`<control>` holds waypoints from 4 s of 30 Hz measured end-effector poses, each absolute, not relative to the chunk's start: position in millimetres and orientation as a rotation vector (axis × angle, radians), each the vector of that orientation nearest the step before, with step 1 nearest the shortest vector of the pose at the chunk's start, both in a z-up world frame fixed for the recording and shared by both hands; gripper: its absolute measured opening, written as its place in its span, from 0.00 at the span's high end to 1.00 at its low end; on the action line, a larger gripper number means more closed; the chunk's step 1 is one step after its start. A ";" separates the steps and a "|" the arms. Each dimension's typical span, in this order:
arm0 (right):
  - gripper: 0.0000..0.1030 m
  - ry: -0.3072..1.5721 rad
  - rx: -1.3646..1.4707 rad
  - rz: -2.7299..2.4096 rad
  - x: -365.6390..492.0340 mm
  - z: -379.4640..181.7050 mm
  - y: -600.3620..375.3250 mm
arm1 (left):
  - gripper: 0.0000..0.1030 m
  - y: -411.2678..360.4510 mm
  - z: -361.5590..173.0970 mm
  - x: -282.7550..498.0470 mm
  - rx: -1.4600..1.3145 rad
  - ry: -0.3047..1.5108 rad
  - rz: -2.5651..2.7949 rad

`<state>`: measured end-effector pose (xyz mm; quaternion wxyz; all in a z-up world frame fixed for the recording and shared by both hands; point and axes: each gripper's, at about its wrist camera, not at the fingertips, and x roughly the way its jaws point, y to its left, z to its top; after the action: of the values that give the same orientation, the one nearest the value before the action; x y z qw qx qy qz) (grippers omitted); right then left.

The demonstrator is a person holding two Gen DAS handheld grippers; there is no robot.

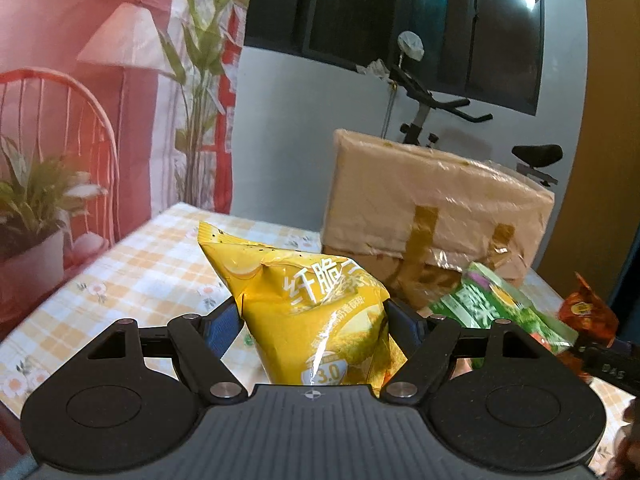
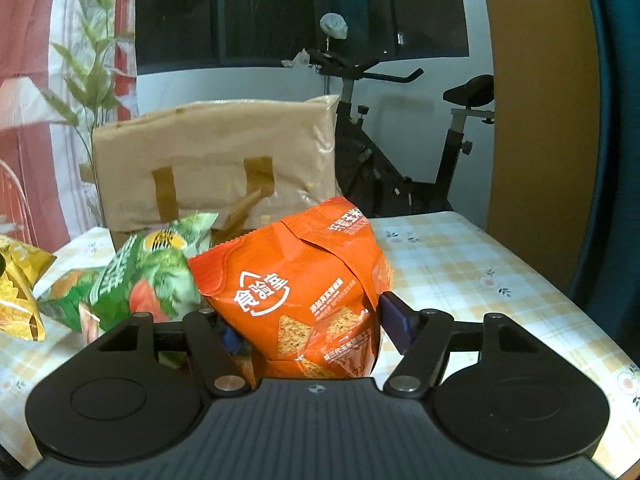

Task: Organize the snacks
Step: 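Lift both bags and drop them into the lined box, opening both tools, then grasp the green chip bag with the left tool while the right grasps the green rice-cracker bag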

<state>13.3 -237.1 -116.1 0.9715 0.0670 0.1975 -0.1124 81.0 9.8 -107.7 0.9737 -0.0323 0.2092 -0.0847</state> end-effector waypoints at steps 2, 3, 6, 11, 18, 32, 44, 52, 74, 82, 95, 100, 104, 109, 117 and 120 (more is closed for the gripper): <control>0.33 0.388 0.141 -0.222 13.0 -111.3 -239.0 | 0.23 8.7 -102.9 83.9 -0.050 0.400 -0.163; 0.33 0.377 0.145 -0.220 13.0 -108.0 -240.8 | 0.23 8.2 -100.0 85.1 -0.042 0.387 -0.160; 0.33 0.355 0.142 -0.210 14.5 -99.6 -244.4 | 0.23 5.7 -91.6 89.6 -0.023 0.352 -0.156; 0.34 0.332 0.109 -0.197 21.5 -87.1 -247.4 | 0.23 1.2 -79.4 101.4 0.003 0.302 -0.165; 0.34 0.294 0.079 -0.180 30.6 -66.9 -254.0 | 0.23 -11.1 -60.1 118.2 0.023 0.253 -0.204; 0.34 0.177 0.004 -0.142 65.3 -24.4 -271.1 | 0.23 -41.4 -23.5 152.2 0.056 0.146 -0.260; 0.34 0.107 -0.044 -0.085 106.1 8.6 -279.4 | 0.23 -55.7 3.7 182.4 0.058 0.081 -0.303; 0.34 0.064 -0.051 -0.016 149.5 24.1 -277.8 | 0.23 -78.7 17.2 219.7 0.082 0.063 -0.314; 0.29 0.450 0.079 0.017 278.1 -13.1 -285.7 | 0.20 -99.7 -38.3 318.9 0.152 0.429 -0.337; 0.12 0.505 0.046 -0.007 273.1 -7.9 -278.5 | 0.14 -91.3 -34.5 307.8 0.153 0.426 -0.342; 0.12 0.518 0.029 -0.015 234.8 -3.3 -279.0 | 0.14 -62.1 -24.9 280.7 0.070 0.488 -0.347; 0.12 0.506 0.052 -0.014 218.1 -1.3 -278.9 | 0.14 -42.3 -22.6 267.2 0.039 0.491 -0.337; 0.12 0.489 0.070 -0.015 205.5 1.1 -279.7 | 0.14 -29.7 -20.7 255.5 0.023 0.487 -0.329; 0.12 0.463 0.080 -0.025 188.5 3.0 -279.9 | 0.14 -19.5 -23.4 242.4 0.012 0.484 -0.335; 0.12 0.452 0.137 -0.040 164.9 -5.8 -283.5 | 0.14 -10.2 -36.2 223.0 -0.016 0.508 -0.365; 0.12 0.454 0.169 -0.044 155.8 -10.1 -284.5 | 0.14 -6.6 -42.6 216.5 -0.029 0.523 -0.368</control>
<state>155.8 -284.5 -10.1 0.9705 0.0838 0.2248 -0.0218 216.5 -6.6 -42.6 0.9491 -0.0142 0.2573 -0.1810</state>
